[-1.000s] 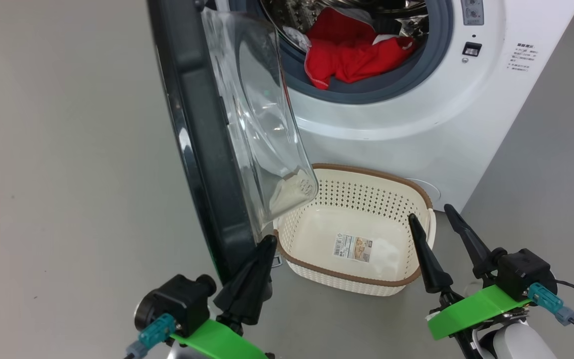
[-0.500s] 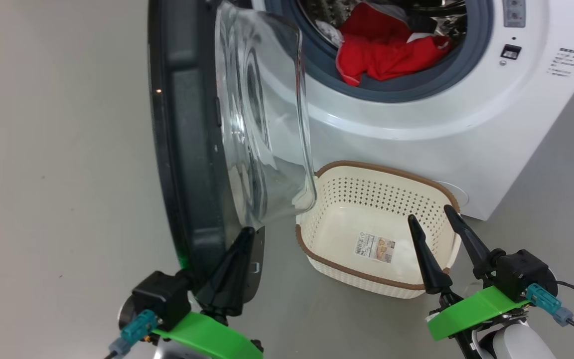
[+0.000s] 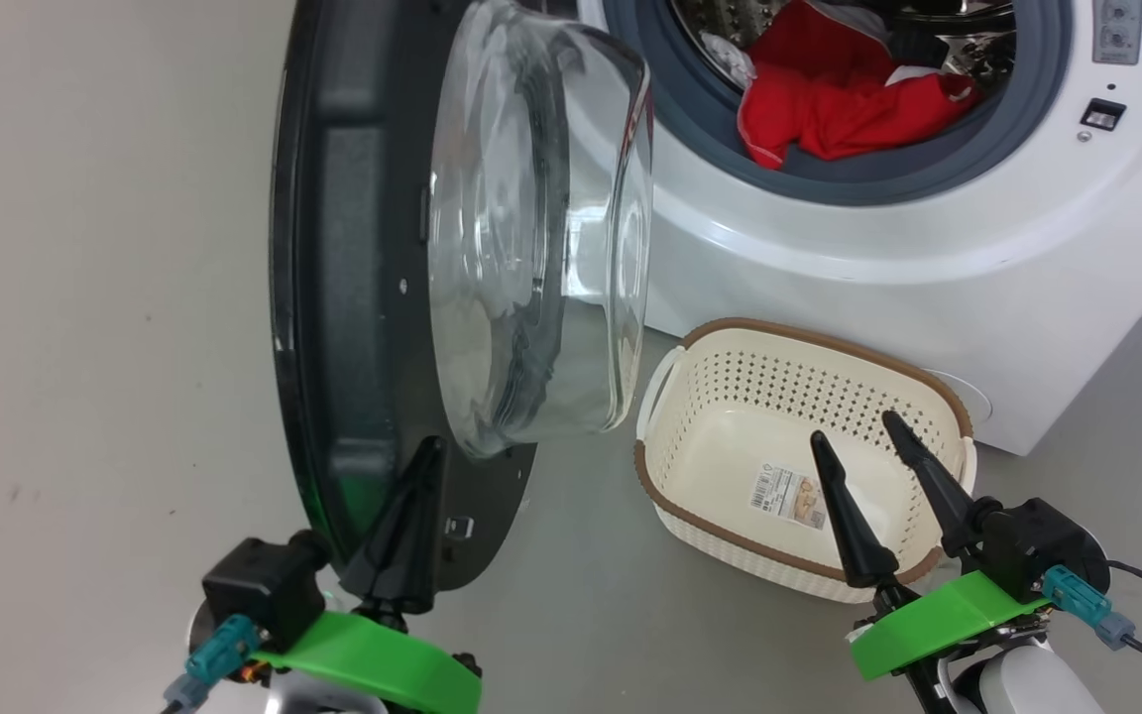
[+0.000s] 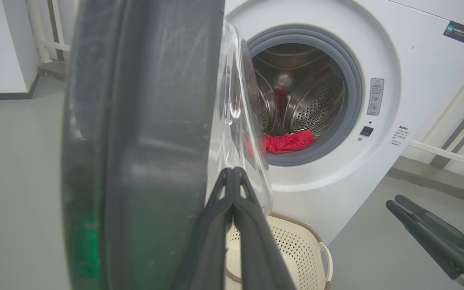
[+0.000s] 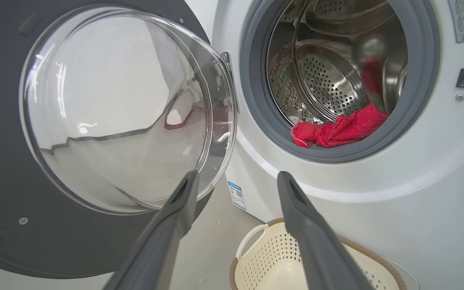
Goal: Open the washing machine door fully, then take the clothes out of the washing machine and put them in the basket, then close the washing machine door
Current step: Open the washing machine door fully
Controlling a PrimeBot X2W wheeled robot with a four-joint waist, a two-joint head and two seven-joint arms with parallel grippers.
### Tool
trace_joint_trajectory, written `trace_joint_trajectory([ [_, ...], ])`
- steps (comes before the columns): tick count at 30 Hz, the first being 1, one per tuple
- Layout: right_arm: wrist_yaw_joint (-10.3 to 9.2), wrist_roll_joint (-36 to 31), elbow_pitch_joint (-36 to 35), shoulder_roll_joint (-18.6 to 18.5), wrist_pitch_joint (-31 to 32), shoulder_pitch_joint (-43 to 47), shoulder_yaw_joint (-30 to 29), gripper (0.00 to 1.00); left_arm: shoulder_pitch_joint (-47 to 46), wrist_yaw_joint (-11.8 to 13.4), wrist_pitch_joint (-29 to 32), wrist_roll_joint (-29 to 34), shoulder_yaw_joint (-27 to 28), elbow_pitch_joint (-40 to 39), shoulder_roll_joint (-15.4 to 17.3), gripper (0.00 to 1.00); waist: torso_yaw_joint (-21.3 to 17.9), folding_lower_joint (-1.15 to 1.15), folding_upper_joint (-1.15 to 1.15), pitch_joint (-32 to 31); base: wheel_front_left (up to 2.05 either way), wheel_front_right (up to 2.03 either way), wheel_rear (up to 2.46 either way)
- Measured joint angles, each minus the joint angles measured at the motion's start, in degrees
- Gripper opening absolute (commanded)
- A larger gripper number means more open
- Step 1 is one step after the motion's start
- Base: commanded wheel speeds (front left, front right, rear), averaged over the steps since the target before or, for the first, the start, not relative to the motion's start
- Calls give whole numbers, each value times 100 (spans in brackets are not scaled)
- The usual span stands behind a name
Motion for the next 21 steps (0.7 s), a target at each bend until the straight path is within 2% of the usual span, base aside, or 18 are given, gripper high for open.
trace_joint_trajectory([
  [4, 0, -9, -3, 0, 9, 0, -2, 100, 2, 80, -58, 12, 81, 55, 58, 0, 82, 0, 0, 11, 0, 0, 0],
  [12, 0, -155, -56, -1, 109, -3, 14, 100, -4, 446, -263, 231, 352, 276, 203, 0, 122, 0, 0, 102, 0, 0, 0],
  [21, 0, -213, -130, -2, 215, -7, 67, 100, -101, 673, -520, 274, 658, 530, 282, 0, 121, 0, 0, 190, 0, 0, 0],
])
